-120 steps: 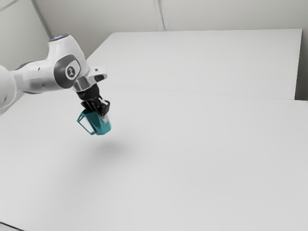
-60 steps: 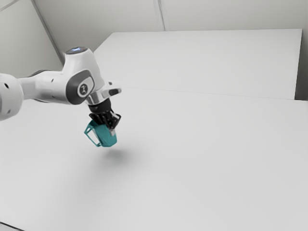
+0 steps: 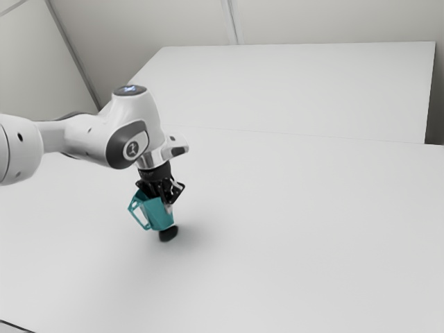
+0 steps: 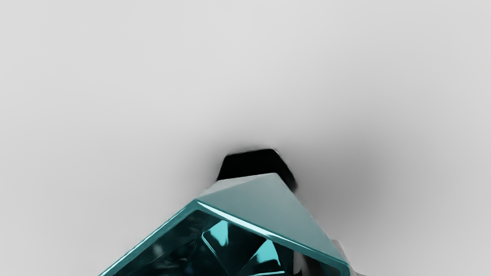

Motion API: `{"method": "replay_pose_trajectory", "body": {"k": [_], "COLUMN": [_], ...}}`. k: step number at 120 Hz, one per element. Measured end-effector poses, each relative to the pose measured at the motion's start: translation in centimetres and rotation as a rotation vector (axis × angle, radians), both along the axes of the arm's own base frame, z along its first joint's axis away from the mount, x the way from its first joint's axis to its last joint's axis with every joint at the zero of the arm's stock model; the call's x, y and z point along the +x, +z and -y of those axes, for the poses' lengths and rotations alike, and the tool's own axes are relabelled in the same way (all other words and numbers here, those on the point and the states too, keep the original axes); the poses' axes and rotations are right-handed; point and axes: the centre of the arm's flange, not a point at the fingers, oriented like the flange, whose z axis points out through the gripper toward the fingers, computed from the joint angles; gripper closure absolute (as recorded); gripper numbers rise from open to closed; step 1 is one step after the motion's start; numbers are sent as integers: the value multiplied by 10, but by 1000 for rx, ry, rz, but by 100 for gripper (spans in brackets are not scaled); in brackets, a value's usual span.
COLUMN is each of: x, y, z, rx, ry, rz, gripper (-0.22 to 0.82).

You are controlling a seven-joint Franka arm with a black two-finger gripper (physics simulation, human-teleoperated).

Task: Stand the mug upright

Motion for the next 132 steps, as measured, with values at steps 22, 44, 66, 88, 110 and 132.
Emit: {"method": "replay_pose_trajectory", "body": {"k": [22, 44, 66, 88, 110, 132], "x": [-7, -6, -5, -3, -2, -1], "y": [-13, -23, -36, -44, -42, -29], "z": [0, 3, 8, 9, 8, 15], "rx": [16, 21, 27, 27, 22, 19], "ry": [45, 76, 97, 123, 147, 148], "rz": [-9, -9, -17, -14, -1, 30], "gripper": [78, 78, 78, 78, 66, 52]}}
